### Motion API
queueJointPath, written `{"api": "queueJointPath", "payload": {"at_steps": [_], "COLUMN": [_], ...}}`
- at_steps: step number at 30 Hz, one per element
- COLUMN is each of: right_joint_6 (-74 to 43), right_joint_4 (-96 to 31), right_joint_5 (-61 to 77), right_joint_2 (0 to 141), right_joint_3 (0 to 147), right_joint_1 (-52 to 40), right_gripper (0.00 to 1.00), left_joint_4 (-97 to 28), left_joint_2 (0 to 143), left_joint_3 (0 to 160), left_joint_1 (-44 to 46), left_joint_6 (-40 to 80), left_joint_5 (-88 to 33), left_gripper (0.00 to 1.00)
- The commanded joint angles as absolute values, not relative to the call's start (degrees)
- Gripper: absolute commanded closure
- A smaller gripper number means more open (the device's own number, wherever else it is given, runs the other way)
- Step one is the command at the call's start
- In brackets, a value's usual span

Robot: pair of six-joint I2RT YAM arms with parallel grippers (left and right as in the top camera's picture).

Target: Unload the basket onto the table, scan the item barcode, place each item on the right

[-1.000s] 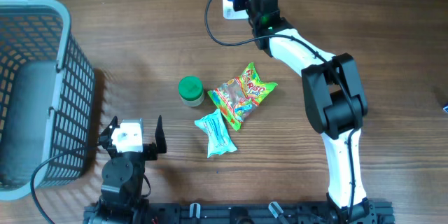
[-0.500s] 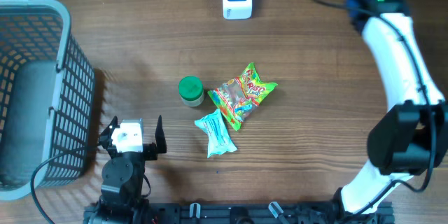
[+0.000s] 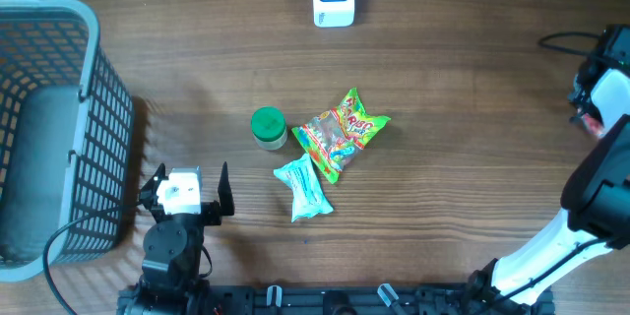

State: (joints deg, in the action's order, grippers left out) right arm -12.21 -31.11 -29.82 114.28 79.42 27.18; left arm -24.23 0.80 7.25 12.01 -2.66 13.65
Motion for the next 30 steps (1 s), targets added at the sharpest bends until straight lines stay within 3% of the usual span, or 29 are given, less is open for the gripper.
{"api": "queueJointPath", "payload": {"at_steps": [1,4,6,8,12,15,17,19,29,30], "right_joint_6": [-9.02,-10.96,-20.51,-27.49,-30.48,-54.98,-66.19,-66.98,-76.58,-76.71], "right_joint_4": [-34.09,-43.20,-53.28,-58.46,-62.94,-63.44,-62.67,-55.48,-39.75,-39.35], "right_joint_5": [-6.42,26.44,37.71,39.05,36.58,15.46,9.80,7.09,-2.92,-3.07], "right_joint_2": [105.58,98.13,96.36,96.71,97.21,97.56,98.13,99.22,114.32,115.55], "right_joint_3": [84.12,84.31,84.31,84.27,83.70,81.12,78.56,75.64,71.64,71.64], "right_joint_1": [22.79,16.71,9.26,3.86,-10.59,-23.18,-29.12,-34.04,-36.36,-36.36], "right_gripper": [0.00,0.00,0.00,0.00,0.00,0.00,0.00,0.00,0.00,0.04], "left_joint_4": [-24.08,-24.08,-24.08,-24.08,-24.08,-24.08,-24.08,-24.08,-24.08,-24.08], "left_joint_2": [0.38,0.38,0.38,0.38,0.38,0.38,0.38,0.38,0.38,0.38], "left_joint_3": [7.11,7.11,7.11,7.11,7.11,7.11,7.11,7.11,7.11,7.11], "left_joint_1": [12.27,12.27,12.27,12.27,12.27,12.27,12.27,12.27,12.27,12.27], "left_joint_6": [-2.13,-2.13,-2.13,-2.13,-2.13,-2.13,-2.13,-2.13,-2.13,-2.13], "left_joint_5": [13.98,13.98,13.98,13.98,13.98,13.98,13.98,13.96,13.98,13.98], "left_gripper": [0.00,0.00,0.00,0.00,0.00,0.00,0.00,0.00,0.00,0.00]}}
